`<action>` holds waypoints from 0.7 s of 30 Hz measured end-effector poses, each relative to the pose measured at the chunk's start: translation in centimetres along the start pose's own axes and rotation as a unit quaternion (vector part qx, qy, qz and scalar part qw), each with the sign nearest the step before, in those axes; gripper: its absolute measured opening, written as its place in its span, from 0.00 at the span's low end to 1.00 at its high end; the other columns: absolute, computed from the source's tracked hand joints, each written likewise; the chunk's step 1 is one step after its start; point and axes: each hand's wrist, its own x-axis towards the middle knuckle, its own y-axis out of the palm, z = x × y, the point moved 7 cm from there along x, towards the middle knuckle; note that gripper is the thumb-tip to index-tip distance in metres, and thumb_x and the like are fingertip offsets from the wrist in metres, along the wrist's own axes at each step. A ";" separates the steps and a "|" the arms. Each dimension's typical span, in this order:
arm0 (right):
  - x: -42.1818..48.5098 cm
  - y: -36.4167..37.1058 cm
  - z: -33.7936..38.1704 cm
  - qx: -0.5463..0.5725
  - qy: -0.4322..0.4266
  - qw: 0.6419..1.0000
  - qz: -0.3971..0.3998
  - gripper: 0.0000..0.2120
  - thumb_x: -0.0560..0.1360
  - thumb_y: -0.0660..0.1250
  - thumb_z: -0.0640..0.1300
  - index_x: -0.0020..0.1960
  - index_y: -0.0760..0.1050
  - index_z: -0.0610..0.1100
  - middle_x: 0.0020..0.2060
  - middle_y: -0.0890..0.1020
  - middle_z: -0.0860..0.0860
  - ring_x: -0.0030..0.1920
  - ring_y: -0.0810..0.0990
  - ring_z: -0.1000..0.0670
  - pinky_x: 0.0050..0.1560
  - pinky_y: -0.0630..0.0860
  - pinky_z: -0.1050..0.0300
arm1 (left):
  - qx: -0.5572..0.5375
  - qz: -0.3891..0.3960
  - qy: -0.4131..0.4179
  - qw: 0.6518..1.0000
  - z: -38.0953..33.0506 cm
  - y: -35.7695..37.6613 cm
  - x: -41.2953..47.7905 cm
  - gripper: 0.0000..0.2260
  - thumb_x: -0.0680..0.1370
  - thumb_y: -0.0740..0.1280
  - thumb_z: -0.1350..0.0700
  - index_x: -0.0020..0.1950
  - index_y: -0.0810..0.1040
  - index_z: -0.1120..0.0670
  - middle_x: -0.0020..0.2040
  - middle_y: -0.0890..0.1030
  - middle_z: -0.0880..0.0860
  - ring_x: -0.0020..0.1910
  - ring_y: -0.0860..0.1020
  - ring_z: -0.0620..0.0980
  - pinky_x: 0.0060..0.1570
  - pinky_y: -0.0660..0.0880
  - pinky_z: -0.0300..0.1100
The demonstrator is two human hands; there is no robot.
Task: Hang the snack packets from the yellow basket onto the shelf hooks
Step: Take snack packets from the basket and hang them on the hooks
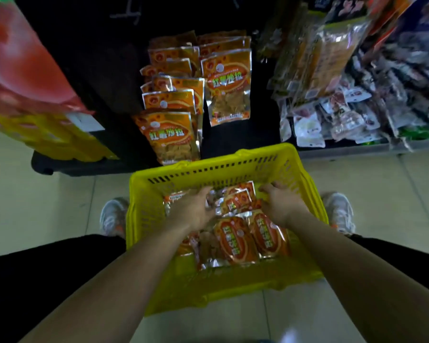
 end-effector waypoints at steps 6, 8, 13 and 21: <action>0.0 8.7 -2.6 0.012 0.077 0.991 0.113 0.28 0.78 0.59 0.59 0.72 0.65 0.45 0.67 0.71 0.38 0.66 0.72 0.36 0.64 0.71 0.46 | -0.038 0.060 -0.024 0.997 2.1 5.6 1.0 0.32 0.76 0.70 0.41 0.78 0.62 0.43 0.72 0.73 0.55 0.67 0.74 0.58 0.64 0.73 0.54; 0.3 9.9 -3.3 -0.008 0.093 0.991 0.095 0.30 0.78 0.58 0.61 0.73 0.62 0.45 0.69 0.66 0.39 0.68 0.67 0.34 0.67 0.68 0.43 | -0.032 0.065 -0.001 0.997 1.5 6.9 1.8 0.32 0.76 0.70 0.40 0.77 0.64 0.44 0.73 0.73 0.54 0.69 0.72 0.57 0.65 0.72 0.53; 1.9 10.8 -4.4 -0.076 0.047 0.992 0.090 0.38 0.76 0.64 0.49 0.80 0.48 0.50 0.77 0.57 0.47 0.74 0.57 0.37 0.66 0.68 0.39 | -0.032 0.096 0.059 0.993 -0.5 9.5 3.6 0.23 0.76 0.72 0.48 0.70 0.74 0.46 0.72 0.73 0.53 0.69 0.71 0.55 0.66 0.71 0.55; 3.4 9.9 -4.4 -0.215 0.019 0.974 0.070 0.16 0.74 0.63 0.42 0.61 0.74 0.48 0.57 0.80 0.45 0.62 0.75 0.41 0.62 0.71 0.46 | -0.040 0.061 -0.001 0.997 2.1 9.2 4.6 0.04 0.81 0.65 0.49 0.49 0.76 0.47 0.51 0.83 0.50 0.48 0.81 0.52 0.43 0.76 0.46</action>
